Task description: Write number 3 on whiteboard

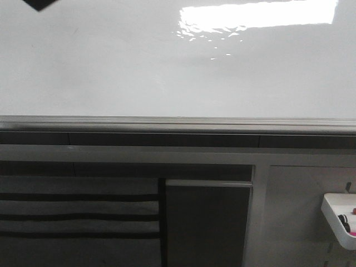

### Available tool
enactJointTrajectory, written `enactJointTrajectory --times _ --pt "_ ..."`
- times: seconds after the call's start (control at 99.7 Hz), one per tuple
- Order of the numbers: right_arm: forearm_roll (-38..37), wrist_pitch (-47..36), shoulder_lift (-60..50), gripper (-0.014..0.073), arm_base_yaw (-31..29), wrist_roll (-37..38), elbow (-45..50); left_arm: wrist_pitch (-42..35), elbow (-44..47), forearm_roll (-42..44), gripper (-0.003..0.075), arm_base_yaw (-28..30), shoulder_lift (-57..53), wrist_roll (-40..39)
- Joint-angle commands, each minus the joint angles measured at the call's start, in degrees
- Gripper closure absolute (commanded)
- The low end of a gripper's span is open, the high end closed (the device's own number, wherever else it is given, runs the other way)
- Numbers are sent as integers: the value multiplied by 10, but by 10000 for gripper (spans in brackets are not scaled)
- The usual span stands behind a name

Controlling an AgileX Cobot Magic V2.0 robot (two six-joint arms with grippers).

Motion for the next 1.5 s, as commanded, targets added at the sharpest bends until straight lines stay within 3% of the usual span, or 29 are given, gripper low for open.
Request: enactJointTrajectory --times 0.0,0.09,0.241,0.461,0.692,0.842,0.943,1.033,1.494 --pt "3 -73 -26 612 -18 59 20 -66 17 -28 455 7 -59 -17" --pt "3 -99 -39 612 -31 101 59 -104 66 -29 479 13 -110 -32" --pt "3 -84 -38 610 -32 102 84 -157 131 -29 516 23 -169 -37" --pt "43 -111 -17 610 -32 102 80 -157 149 -29 556 23 -188 -37" --pt "36 -37 104 610 -32 121 -20 -157 149 -29 591 23 -175 -37" --pt "-75 -40 179 610 -13 207 -106 -158 149 -29 606 23 -167 -37" --pt "-108 -43 209 610 29 210 -127 -159 149 -29 607 23 -164 -37" --pt "-119 -51 233 610 52 210 -142 -161 149 -29 607 23 -160 -37" --pt "-123 -107 342 610 28 210 -213 -159 149 -24 607 23 -153 -36"
